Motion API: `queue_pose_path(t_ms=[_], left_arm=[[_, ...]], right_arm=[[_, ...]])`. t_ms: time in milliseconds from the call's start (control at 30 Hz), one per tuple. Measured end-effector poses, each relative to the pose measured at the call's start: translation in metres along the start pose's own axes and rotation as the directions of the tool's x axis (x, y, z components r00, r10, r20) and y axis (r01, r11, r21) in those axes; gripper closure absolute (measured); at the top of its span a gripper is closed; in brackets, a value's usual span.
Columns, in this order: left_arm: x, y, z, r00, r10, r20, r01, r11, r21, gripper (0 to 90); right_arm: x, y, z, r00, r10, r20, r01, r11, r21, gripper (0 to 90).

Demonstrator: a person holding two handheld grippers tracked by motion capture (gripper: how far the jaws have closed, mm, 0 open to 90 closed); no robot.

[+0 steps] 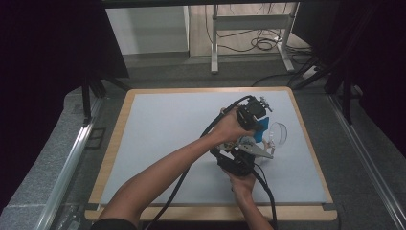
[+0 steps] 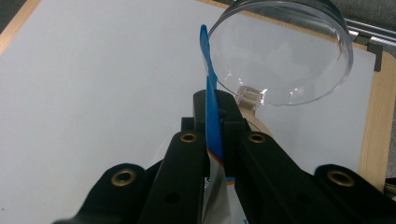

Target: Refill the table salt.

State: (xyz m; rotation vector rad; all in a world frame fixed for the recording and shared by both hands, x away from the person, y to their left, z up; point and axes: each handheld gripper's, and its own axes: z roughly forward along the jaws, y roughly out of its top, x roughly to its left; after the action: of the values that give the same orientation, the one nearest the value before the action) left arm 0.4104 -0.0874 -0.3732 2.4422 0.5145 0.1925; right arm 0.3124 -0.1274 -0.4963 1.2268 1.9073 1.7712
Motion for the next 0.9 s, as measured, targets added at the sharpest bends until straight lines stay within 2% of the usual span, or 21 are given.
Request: queue_pose_path(t_ms=[400,900], left_arm=[[0.0001,0.0006,0.0023,1.0000,0.001,-0.001,-0.001,1.0000,0.005,90.0],[0.0004,0.0002,0.0020,1.0000,0.002,-0.001,-0.002,1.0000,0.007,90.0]], right_arm=[[-0.0006,0.0018,-0.0014,0.9997,0.016,-0.019,-0.016,1.000,-0.005,50.9],[-0.0001,0.0018,-0.0011,0.9998,0.008,-0.019,-0.008,1.000,-0.005,50.9]])
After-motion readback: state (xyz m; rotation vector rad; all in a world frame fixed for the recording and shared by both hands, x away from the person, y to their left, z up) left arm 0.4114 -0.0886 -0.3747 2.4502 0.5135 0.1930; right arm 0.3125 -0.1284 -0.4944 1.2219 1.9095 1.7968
